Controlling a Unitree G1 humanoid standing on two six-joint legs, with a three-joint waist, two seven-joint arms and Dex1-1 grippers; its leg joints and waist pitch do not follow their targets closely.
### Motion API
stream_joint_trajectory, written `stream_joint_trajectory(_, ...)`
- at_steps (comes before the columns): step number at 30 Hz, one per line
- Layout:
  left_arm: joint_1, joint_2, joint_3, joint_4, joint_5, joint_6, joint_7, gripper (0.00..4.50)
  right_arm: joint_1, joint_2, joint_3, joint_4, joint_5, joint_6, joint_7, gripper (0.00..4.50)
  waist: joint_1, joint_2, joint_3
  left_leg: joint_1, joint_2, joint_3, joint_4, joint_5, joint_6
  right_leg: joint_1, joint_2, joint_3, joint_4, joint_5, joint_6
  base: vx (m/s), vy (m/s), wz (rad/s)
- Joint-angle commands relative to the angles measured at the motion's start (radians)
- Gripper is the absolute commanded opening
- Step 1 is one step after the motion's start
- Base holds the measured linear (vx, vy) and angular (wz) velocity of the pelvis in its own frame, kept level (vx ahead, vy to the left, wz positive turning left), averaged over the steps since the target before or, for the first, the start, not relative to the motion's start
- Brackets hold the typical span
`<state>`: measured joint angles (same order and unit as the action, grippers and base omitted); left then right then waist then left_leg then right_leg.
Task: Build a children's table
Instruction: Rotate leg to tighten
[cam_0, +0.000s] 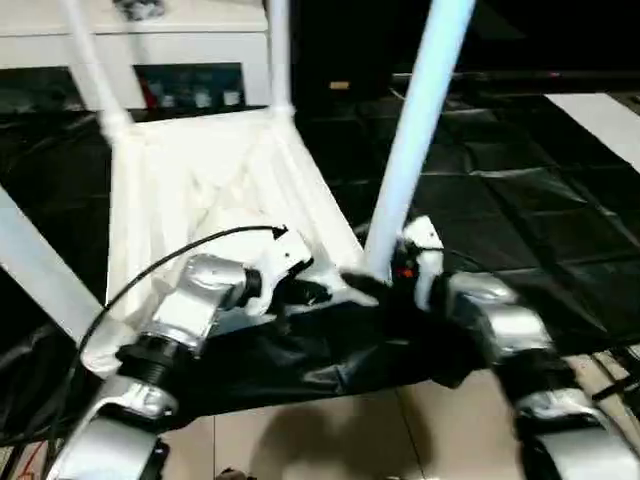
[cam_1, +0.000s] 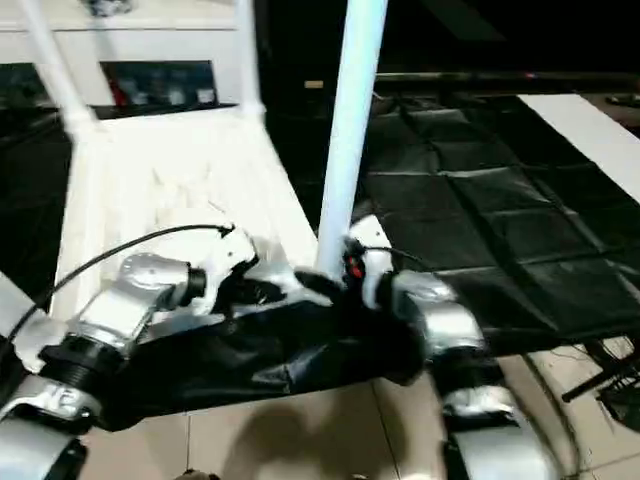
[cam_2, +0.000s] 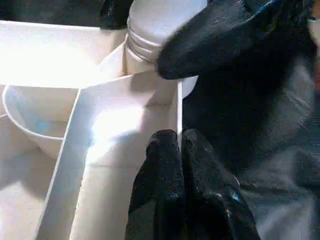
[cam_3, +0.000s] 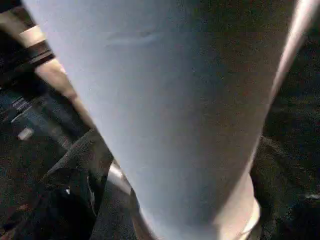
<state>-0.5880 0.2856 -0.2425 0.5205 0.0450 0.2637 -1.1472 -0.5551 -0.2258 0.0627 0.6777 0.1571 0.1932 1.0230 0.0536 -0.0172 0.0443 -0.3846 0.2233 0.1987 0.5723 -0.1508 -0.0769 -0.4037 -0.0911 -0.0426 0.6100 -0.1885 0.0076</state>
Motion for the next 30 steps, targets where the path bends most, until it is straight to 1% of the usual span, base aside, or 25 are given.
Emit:
stream_joint_trajectory(1, -0.025, -0.025, -0.037, -0.018, -0.053, -0.048, -0.076, 0.0, 0.013, 0.012, 0.084, -0.032, 0.023, 0.045, 0.129, 3.95, 0.004, -0.001, -0.064, 0.022, 0.008, 0.001, -0.056, -0.227, 0.049, 0.044, -0.03, 0.025, -0.066, -0.116, -0.239, 0.0, 0.0, 0.0)
stream_joint_trajectory(2, -0.025, -0.025, -0.037, -0.018, -0.053, -0.048, -0.076, 0.0, 0.013, 0.012, 0.084, -0.032, 0.023, 0.045, 0.129, 3.95, 0.009, -0.006, -0.064, 0.022, 0.009, 0.001, -0.055, -0.22, 0.052, 0.044, -0.031, 0.024, -0.064, -0.114, -0.243, 0.0, 0.0, 0.0)
stream_joint_trajectory(4, -0.025, -0.008, -0.038, -0.018, -0.062, -0.053, -0.126, 0.0, 0.023, -0.012, 0.088, -0.055, 0.029, 0.064, 0.171, 3.95, 0.012, -0.005, -0.063, 0.024, 0.01, 0.003, -0.055, -0.219, 0.053, 0.042, -0.031, 0.025, -0.065, -0.121, -0.244, 0.0, 0.0, 0.0)
stream_joint_trajectory(5, -0.027, -0.005, -0.036, -0.015, -0.065, -0.06, -0.139, 0.0, 0.026, -0.021, 0.092, -0.061, 0.029, 0.069, 0.187, 3.95, 0.014, -0.007, -0.062, 0.023, 0.01, 0.002, -0.055, -0.219, 0.054, 0.042, -0.031, 0.024, -0.066, -0.126, -0.242, 0.0, 0.0, 0.0)
stream_joint_trajectory(6, -0.036, -0.002, -0.034, 0.0, -0.069, -0.068, -0.149, 0.0, 0.033, -0.039, 0.104, -0.069, 0.028, 0.073, 0.218, 3.95, 0.021, -0.005, -0.063, 0.024, 0.01, 0.002, -0.055, -0.218, 0.051, 0.042, -0.033, 0.025, -0.065, -0.134, -0.24, 0.0, 0.0, 0.0)
stream_joint_trajectory(9, -0.04, 0.0, -0.033, 0.009, -0.068, -0.073, -0.152, 0.0, 0.036, -0.047, 0.109, -0.073, 0.027, 0.081, 0.233, 3.95, 0.03, -0.005, -0.062, 0.027, 0.012, 0.002, -0.057, -0.233, 0.041, 0.039, -0.035, 0.026, -0.067, -0.157, -0.235, 0.0, 0.0, 0.0)
stream_joint_trajectory(10, -0.045, 0.0, -0.033, 0.018, -0.068, -0.077, -0.156, 0.0, 0.038, -0.053, 0.112, -0.078, 0.026, 0.09, 0.246, 3.79, 0.033, -0.003, -0.062, 0.027, 0.011, 0.002, -0.057, -0.236, 0.036, 0.038, -0.036, 0.026, -0.067, -0.161, -0.233, 0.0, 0.0, 0.0)
stream_joint_trajectory(11, -0.045, 0.0, -0.033, 0.018, -0.068, -0.077, -0.156, 0.0, 0.038, -0.053, 0.112, -0.078, 0.026, 0.09, 0.246, 3.79, 0.033, -0.005, -0.062, 0.027, 0.011, 0.002, -0.057, -0.236, 0.032, 0.039, -0.036, 0.026, -0.067, -0.163, -0.23, 0.0, 0.0, 0.0)
stream_joint_trajectory(12, -0.05, 0.006, -0.034, 0.03, -0.064, -0.085, -0.166, 0.0, 0.046, -0.068, 0.123, -0.091, 0.021, 0.105, 0.272, 3.69, 0.035, 0.001, -0.062, 0.028, 0.01, 0.001, -0.058, -0.237, 0.03, 0.038, -0.035, 0.026, -0.068, -0.165, -0.229, 0.0, 0.0, 0.0)
stream_joint_trajectory(13, -0.048, 0.009, -0.034, 0.029, -0.064, -0.085, -0.172, 0.0, 0.049, -0.07, 0.125, -0.094, 0.02, 0.107, 0.276, 3.58, 0.036, -0.003, -0.062, 0.026, 0.01, 0.001, -0.057, -0.233, 0.029, 0.04, -0.034, 0.025, -0.068, -0.157, -0.227, 0.0, 0.0, 0.0)
stream_joint_trajectory(14, -0.046, 0.013, -0.034, 0.028, -0.064, -0.084, -0.177, 0.0, 0.052, -0.073, 0.126, -0.096, 0.02, 0.109, 0.278, 3.52, 0.037, -0.001, -0.064, 0.026, 0.01, 0.001, -0.057, -0.229, 0.029, 0.041, -0.035, 0.025, -0.066, -0.145, -0.228, 0.0, 0.0, 0.0)
stream_joint_trajectory(16, -0.04, 0.016, -0.033, 0.026, -0.064, -0.088, -0.184, 0.0, 0.057, -0.074, 0.127, -0.102, 0.025, 0.114, 0.276, 3.35, 0.037, -0.002, -0.064, 0.025, 0.01, 0.0, -0.057, -0.23, 0.028, 0.041, -0.036, 0.025, -0.066, -0.143, -0.23, 0.0, 0.0, 0.0)
stream_joint_trajectory(17, -0.038, 0.017, -0.033, 0.026, -0.064, -0.09, -0.187, 0.0, 0.061, -0.074, 0.127, -0.111, 0.029, 0.122, 0.275, 3.27, 0.035, -0.006, -0.063, 0.025, 0.01, 0.001, -0.058, -0.235, 0.028, 0.04, -0.034, 0.025, -0.067, -0.152, -0.229, 0.0, 0.0, 0.0)
stream_joint_trajectory(18, -0.037, 0.017, -0.033, 0.025, -0.064, -0.089, -0.188, 0.0, 0.064, -0.074, 0.127, -0.116, 0.031, 0.126, 0.275, 3.12, 0.036, -0.005, -0.062, 0.026, 0.01, 0.0, -0.059, -0.239, 0.026, 0.04, -0.035, 0.025, -0.068, -0.164, -0.226, 0.0, 0.0, 0.0)
stream_joint_trajectory(20, -0.036, 0.018, -0.033, 0.024, -0.064, -0.089, -0.189, 0.0, 0.068, -0.075, 0.128, -0.124, 0.034, 0.132, 0.276, 3.12, 0.036, -0.006, -0.063, 0.026, 0.011, 0.0, -0.059, -0.237, 0.025, 0.04, -0.035, 0.025, -0.068, -0.168, -0.224, 0.0, 0.0, 0.0)
stream_joint_trajectory(22, -0.036, 0.017, -0.033, 0.026, -0.064, -0.089, -0.189, 0.0, 0.071, -0.075, 0.129, -0.131, 0.036, 0.138, 0.278, 2.91, 0.036, -0.006, -0.063, 0.026, 0.011, 0.001, -0.058, -0.233, 0.026, 0.039, -0.035, 0.026, -0.067, -0.162, -0.223, 0.0, 0.0, 0.0)
stream_joint_trajectory(23, -0.039, 0.014, -0.031, 0.036, -0.061, -0.093, -0.184, 0.0, 0.078, -0.076, 0.128, -0.142, 0.037, 0.142, 0.272, 2.91, 0.035, 0.0, -0.064, 0.026, 0.01, 0.0, -0.057, -0.233, 0.025, 0.039, -0.035, 0.026, -0.068, -0.16, -0.224, 0.0, 0.0, 0.0)
stream_joint_trajectory(24, -0.039, 0.014, -0.031, 0.036, -0.061, -0.093, -0.184, 0.0, 0.078, -0.076, 0.128, -0.142, 0.037, 0.142, 0.272, 2.88, 0.035, -0.002, -0.064, 0.026, 0.01, 0.0, -0.058, -0.232, 0.024, 0.039, -0.035, 0.025, -0.068, -0.157, -0.223, 0.0, 0.0, 0.0)
stream_joint_trajectory(26, -0.045, -0.006, -0.024, 0.047, -0.053, -0.082, -0.14, 0.0, 0.09, -0.058, 0.101, -0.146, 0.044, 0.133, 0.222, 2.82, 0.036, -0.002, -0.064, 0.026, 0.01, 0.0, -0.057, -0.226, 0.025, 0.04, -0.034, 0.025, -0.066, -0.143, -0.227, 0.0, 0.0, 0.0)
stream_joint_trajectory(27, -0.046, -0.012, -0.021, 0.045, -0.053, -0.074, -0.127, 0.0, 0.092, -0.048, 0.09, -0.144, 0.046, 0.126, 0.2, 2.82, 0.035, -0.003, -0.063, 0.026, 0.01, 0.0, -0.059, -0.237, 0.022, 0.039, -0.035, 0.025, -0.068, -0.155, -0.225, 0.0, 0.0, 0.0)
stream_joint_trajectory(28, -0.046, -0.012, -0.021, 0.045, -0.053, -0.074, -0.127, 0.0, 0.092, -0.048, 0.09, -0.144, 0.046, 0.126, 0.2, 2.79, 0.035, -0.003, -0.062, 0.027, 0.01, 0.0, -0.059, -0.246, 0.02, 0.038, -0.035, 0.025, -0.07, -0.17, -0.223, 0.0, 0.0, 0.0)
stream_joint_trajectory(29, -0.054, -0.033, -0.005, 0.05, -0.043, -0.056, -0.057, 0.0, 0.079, -0.004, 0.049, -0.1, 0.03, 0.089, 0.074, 2.79, 0.032, 0.001, -0.061, 0.027, 0.009, -0.001, -0.061, -0.264, 0.012, 0.036, -0.036, 0.026, -0.073, -0.197, -0.218, 0.0, 0.0, 0.0)
stream_joint_trajectory(30, -0.054, -0.035, -0.004, 0.05, -0.041, -0.054, -0.049, 0.0, 0.076, 0.002, 0.044, -0.093, 0.028, 0.085, 0.056, 2.77, 0.028, -0.001, -0.06, 0.027, 0.009, -0.001, -0.061, -0.277, 0.005, 0.033, -0.039, 0.027, -0.075, -0.216, -0.215, 0.0, 0.0, 0.0)
